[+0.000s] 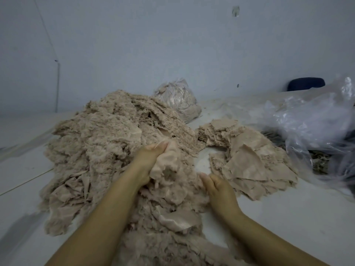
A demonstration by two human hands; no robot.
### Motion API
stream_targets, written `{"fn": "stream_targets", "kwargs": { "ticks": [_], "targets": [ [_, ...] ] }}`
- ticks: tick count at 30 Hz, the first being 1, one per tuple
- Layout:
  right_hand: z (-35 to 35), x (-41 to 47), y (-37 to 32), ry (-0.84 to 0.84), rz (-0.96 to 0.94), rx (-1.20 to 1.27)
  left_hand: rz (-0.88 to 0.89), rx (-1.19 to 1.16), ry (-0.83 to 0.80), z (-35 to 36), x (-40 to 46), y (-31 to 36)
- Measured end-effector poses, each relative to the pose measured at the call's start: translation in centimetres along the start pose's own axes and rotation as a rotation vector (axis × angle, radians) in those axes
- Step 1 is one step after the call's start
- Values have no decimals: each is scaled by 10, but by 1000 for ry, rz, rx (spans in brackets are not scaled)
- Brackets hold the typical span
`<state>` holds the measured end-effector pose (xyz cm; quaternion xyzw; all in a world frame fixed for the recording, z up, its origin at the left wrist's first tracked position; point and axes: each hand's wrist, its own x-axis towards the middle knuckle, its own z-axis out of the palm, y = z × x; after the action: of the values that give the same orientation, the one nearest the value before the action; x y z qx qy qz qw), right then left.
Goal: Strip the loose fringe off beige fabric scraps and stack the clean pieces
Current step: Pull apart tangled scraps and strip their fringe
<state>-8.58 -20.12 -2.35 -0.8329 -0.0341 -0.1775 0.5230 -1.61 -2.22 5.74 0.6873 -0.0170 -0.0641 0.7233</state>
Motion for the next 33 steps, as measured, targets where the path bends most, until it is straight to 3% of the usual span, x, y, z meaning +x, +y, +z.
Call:
{"fn": "stream_targets", "kwargs": {
  "ticks": [4,7,10,14,18,21,25,33],
  "targets": [
    [-3,1,-12,-112,-16,-12,-48,88,-240,5,-7,2],
    [0,9,-31,-215,141,470,-46,94,-382,24,-12,-3],
    [2,10,-34,-146,203,664,47,148,-247,34,-12,-12],
    [1,12,-35,-118,173,644,13,164,-107,42,-14,-29],
    [-4,17,-38,-123,190,504,228,335,19,41,-10,-29],
    [-8,16,-36,-233,247,412,298,421,8,39,-6,-25],
    [-10,9,-32,-429,316,527,345,426,21,32,-4,-24],
    [-4,0,-28,-337,254,556,431,451,86,21,7,-21]
  ]
}}
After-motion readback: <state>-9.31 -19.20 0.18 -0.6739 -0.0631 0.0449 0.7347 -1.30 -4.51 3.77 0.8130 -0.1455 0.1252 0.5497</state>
